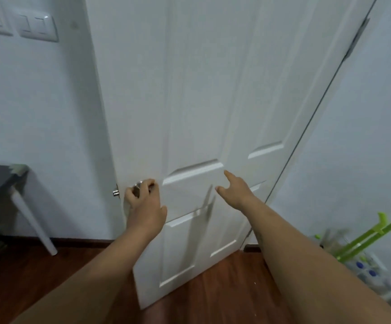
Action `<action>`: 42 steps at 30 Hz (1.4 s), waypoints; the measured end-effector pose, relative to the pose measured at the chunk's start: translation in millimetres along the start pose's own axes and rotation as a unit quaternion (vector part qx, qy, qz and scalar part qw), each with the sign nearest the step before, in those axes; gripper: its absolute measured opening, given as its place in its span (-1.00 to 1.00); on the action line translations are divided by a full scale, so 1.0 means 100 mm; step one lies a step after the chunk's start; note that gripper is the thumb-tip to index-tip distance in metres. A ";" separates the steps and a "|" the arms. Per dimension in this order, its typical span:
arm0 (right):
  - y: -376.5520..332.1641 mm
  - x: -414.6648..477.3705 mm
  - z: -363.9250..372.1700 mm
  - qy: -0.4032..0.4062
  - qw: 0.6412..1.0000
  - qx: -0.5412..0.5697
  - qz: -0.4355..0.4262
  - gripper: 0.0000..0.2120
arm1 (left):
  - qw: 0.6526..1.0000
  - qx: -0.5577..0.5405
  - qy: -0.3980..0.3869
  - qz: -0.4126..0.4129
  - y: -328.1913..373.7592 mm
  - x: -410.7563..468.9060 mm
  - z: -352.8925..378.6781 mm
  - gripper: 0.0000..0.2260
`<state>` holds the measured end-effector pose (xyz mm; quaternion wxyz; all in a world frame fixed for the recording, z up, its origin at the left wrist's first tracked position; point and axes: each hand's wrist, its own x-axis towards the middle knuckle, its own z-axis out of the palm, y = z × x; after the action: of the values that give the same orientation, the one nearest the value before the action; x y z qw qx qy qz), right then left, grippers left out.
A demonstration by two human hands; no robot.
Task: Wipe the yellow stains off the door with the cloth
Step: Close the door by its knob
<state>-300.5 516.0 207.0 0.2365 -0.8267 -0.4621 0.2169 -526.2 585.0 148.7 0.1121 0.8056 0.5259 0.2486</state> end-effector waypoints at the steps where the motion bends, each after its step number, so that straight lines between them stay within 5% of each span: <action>1: -0.03 0.12 -0.02 -0.005 1.000 0.005 0.003 -0.35 | 1.000 0.020 0.012 0.006 -0.04 0.07 0.04 -0.63; 10: -0.29 1.17 0.21 -0.029 0.979 0.187 0.080 -0.01 | 0.994 0.012 -0.019 -0.104 -0.26 0.88 0.07 -0.69; 17: -0.36 1.79 0.11 0.035 0.934 0.322 0.151 0.17 | 0.996 0.022 -0.026 -0.079 -0.54 1.59 0.17 -0.73; 31: -1.21 2.74 0.62 -0.014 0.866 0.451 0.216 0.26 | 0.999 0.021 -0.027 -0.028 -0.92 2.84 0.46 -0.71; 36: -1.37 3.03 0.82 0.042 0.867 0.430 0.248 0.47 | 0.998 0.029 -0.041 -0.023 -1.02 3.11 0.53 -0.70; 42: -1.46 3.32 0.94 0.090 0.858 0.426 0.274 0.31 | 0.997 -0.018 -0.061 -0.031 -1.06 3.39 0.53 -0.68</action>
<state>-293.0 888.8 172.1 0.5371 -0.7542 -0.0566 0.3736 -472.9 940.0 152.2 0.1665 0.8006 0.5378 0.2049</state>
